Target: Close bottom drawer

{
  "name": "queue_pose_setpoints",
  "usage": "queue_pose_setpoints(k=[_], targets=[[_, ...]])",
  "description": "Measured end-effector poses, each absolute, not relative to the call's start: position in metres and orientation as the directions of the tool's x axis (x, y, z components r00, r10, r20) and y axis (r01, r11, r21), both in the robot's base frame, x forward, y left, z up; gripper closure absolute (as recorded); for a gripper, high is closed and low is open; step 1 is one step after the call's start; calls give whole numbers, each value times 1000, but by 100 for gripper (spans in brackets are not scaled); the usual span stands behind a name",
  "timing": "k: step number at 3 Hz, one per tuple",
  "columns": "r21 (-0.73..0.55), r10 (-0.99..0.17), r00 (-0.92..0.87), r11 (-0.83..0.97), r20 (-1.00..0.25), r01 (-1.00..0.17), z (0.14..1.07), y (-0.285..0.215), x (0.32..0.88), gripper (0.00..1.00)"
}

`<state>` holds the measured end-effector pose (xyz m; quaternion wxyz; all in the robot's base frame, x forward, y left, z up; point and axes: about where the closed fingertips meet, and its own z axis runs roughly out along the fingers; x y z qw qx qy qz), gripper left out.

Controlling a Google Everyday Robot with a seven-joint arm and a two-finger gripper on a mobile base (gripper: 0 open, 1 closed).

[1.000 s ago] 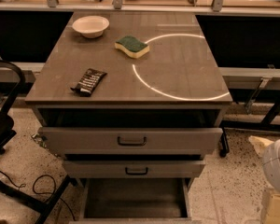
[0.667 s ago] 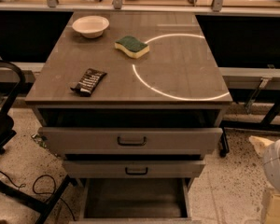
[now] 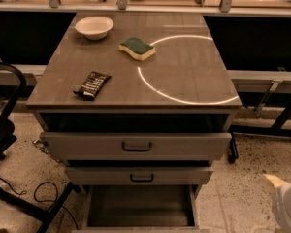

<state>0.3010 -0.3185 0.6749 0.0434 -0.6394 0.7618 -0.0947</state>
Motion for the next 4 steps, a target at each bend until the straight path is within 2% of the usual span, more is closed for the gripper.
queue_pose_setpoints(k=[1, 3, 4], targets=[[-181, -988, -131, 114, 87, -977, 601, -336, 277, 17], [-126, -997, -28, 19, 75, -992, 501, -327, 253, 64], [-122, -997, -16, 6, 80, -992, 494, -327, 252, 69]])
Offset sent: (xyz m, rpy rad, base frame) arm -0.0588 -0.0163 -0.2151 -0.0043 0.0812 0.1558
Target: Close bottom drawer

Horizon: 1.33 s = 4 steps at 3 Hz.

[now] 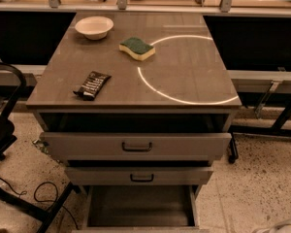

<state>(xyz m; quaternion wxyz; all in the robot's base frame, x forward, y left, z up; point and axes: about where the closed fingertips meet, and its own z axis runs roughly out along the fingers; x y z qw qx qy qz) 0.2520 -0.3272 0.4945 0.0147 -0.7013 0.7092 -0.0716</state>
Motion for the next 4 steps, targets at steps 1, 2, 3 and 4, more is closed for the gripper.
queue_pose_setpoints(k=[1, 2, 3, 4], targets=[[-123, -997, -15, 5, 81, -992, 495, -327, 252, 46], [-143, -997, -34, 24, 73, -989, 492, -327, 252, 23], [-132, -997, -55, 47, 57, -990, 463, -326, 253, 1], [-91, -996, -82, 78, 41, -993, 415, -326, 251, 12]])
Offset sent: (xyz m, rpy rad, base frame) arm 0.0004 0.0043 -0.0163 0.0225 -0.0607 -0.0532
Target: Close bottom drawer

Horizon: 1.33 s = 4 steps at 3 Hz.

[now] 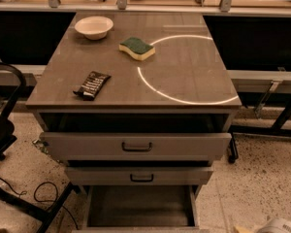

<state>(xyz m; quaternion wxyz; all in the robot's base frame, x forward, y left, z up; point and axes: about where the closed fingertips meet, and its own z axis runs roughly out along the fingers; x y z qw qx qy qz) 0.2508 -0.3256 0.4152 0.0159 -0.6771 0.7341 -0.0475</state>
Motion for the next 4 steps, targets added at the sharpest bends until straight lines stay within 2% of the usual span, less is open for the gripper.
queue_pose_setpoints(k=[1, 3, 4], targets=[[-37, -998, -67, 66, 10, -997, 354, -314, 245, 36], [54, -993, -21, 15, -115, -998, 247, -258, 221, 82], [20, -988, 14, -18, -155, -1000, 221, -221, 214, 100]])
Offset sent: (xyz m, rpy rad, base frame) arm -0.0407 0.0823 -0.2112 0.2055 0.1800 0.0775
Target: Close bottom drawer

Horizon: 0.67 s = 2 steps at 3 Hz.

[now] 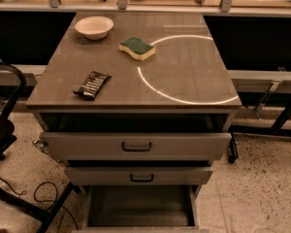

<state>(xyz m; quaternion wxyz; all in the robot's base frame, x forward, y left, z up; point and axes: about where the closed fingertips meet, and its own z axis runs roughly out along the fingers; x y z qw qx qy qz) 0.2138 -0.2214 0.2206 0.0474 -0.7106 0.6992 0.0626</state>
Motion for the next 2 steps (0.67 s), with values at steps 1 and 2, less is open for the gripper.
queue_pose_setpoints(k=[1, 2], targets=[[20, -988, 14, -18, -155, -1000, 221, -221, 214, 100], [23, -990, 10, -13, -142, -1000, 217, -219, 214, 100]])
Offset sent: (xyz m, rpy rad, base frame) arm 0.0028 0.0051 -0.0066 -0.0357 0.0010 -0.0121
